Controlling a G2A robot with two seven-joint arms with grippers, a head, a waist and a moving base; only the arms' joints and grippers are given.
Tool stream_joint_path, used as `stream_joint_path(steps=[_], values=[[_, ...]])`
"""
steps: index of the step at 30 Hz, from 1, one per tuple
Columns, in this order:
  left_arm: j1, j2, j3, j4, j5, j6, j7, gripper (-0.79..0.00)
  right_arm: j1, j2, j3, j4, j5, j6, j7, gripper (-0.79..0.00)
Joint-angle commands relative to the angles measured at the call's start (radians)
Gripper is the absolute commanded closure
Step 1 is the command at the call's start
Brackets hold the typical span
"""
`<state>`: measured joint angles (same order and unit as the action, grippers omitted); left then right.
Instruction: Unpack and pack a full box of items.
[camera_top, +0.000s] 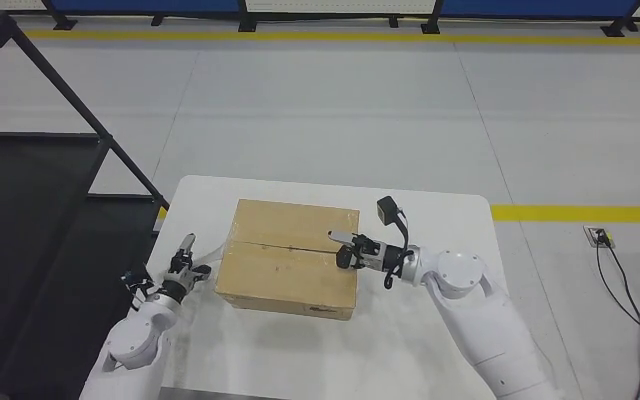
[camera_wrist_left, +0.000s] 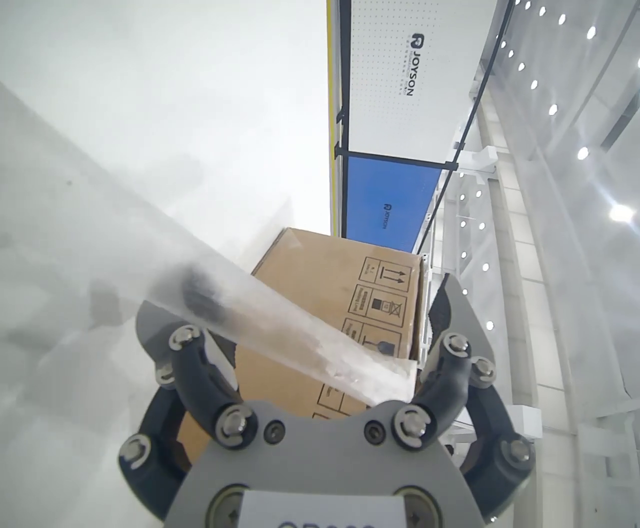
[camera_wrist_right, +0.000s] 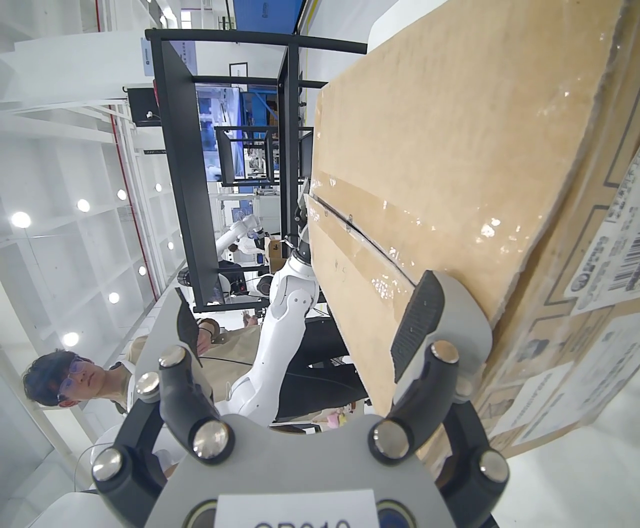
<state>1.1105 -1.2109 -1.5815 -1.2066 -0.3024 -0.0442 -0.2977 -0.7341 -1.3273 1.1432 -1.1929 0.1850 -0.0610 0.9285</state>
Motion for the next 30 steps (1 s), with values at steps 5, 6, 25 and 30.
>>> stream_joint_path(steps=[5, 6, 25, 30], values=[[0.0, 0.004, -0.034, -0.049, -0.006, -0.058, 0.027, -0.785, -0.013, 0.005, 0.008, -0.01, 0.002, -0.001, -0.002, -0.785], [0.006, 0.005, -0.041, -0.067, 0.001, -0.066, 0.031, -0.785, -0.015, 0.006, 0.009, -0.011, 0.003, -0.001, -0.003, -0.785], [0.131, 0.016, -0.077, -0.44, 0.206, -0.163, 0.101, -0.785, 0.001, 0.011, 0.004, 0.031, 0.035, -0.019, 0.01, -0.785], [0.127, 0.017, -0.059, -0.487, 0.261, -0.166, 0.094, -0.785, 0.0, 0.013, 0.006, 0.033, 0.039, -0.025, 0.01, -0.785]])
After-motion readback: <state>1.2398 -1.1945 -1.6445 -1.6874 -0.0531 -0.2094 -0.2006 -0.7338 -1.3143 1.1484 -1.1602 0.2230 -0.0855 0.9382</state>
